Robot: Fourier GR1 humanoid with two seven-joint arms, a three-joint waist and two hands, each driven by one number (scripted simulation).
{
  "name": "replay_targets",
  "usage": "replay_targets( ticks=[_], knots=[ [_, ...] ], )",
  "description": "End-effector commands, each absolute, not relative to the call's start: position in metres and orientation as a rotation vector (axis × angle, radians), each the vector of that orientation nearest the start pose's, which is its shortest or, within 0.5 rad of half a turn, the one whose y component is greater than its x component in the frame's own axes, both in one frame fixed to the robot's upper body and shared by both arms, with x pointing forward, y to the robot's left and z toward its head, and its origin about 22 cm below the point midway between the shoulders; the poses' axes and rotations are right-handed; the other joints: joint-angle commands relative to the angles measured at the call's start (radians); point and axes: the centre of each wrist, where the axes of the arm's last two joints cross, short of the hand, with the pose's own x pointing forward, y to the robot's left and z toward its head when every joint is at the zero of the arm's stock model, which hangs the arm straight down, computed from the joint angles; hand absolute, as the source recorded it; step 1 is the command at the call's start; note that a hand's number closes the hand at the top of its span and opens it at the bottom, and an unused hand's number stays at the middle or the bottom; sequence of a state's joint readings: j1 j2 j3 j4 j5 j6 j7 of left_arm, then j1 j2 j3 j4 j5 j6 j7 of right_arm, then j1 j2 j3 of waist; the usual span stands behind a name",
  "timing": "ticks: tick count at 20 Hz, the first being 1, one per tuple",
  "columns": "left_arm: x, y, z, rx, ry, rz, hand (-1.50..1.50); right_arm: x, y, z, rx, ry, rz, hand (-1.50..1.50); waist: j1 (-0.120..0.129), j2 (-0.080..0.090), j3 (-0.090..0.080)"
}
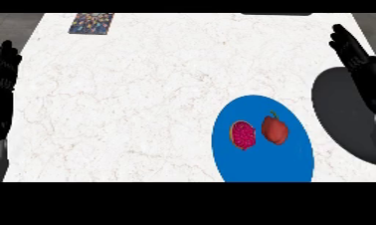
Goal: Pick the cupcake from the plate and place it in the pan
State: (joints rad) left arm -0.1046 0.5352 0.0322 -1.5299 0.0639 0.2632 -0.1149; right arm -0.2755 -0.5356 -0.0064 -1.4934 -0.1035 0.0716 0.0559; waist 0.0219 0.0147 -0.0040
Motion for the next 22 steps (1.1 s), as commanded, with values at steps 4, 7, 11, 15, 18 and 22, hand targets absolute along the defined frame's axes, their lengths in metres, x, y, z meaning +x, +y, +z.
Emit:
replay_targets(
  ticks=[4,7,11,15,18,22],
  knots=[
    [0.281,0.309,0.066,0.378,-1.726,-0.101,0.00,0.292,-0.264,0.041,0.117,-1.682,0.422,1.50,-0.020,-0.011,0.006],
    [0.285,0.282,0.041,0.243,-1.628,-0.042,0.00,0.263,-0.250,-0.003,0.180,-1.650,0.445,1.50,-0.037,-0.009,0.005],
    [0.287,0.294,0.045,0.266,-1.603,-0.003,0.00,0.228,-0.281,0.000,-0.315,-1.908,0.350,-1.50,-0.085,-0.021,0.005],
    [0.290,0.287,0.045,0.263,-1.616,-0.019,0.00,0.177,-0.307,0.019,-0.466,-1.961,0.427,-1.50,-0.075,-0.023,0.003],
    [0.293,0.272,0.050,0.217,-1.615,-0.023,0.00,0.158,-0.315,0.057,-0.472,-1.879,0.544,-1.50,-0.051,-0.019,0.003],
    [0.286,0.298,0.044,0.252,-1.611,-0.034,0.00,0.154,-0.340,0.110,-0.558,-1.731,0.820,-1.50,-0.052,-0.020,0.000]
  ],
)
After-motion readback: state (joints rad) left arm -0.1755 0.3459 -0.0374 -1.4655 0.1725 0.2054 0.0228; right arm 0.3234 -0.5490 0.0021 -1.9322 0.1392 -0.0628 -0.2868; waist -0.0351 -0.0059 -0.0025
